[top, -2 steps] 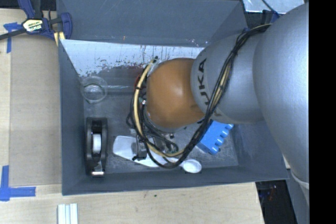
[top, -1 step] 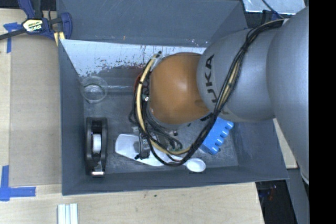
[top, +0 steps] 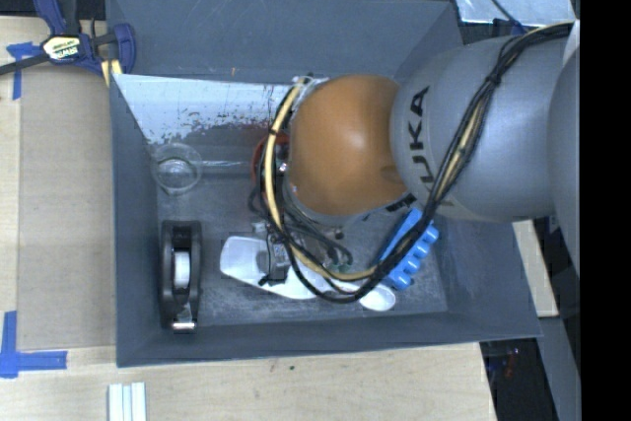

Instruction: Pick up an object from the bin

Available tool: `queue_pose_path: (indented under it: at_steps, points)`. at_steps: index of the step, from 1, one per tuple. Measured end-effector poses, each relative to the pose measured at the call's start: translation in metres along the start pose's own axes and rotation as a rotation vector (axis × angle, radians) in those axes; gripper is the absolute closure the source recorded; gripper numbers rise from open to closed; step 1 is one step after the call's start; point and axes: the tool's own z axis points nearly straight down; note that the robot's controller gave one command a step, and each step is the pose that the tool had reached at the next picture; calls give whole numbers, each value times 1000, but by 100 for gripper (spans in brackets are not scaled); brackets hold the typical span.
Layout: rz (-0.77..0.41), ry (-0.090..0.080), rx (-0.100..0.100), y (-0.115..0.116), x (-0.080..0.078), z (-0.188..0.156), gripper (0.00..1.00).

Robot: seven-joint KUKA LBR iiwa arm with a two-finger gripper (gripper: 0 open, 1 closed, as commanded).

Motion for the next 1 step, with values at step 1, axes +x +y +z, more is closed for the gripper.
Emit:
queue_pose_path:
  at_steps: [1]
  points:
    - [1, 0, 0, 0, 0, -24, 100]
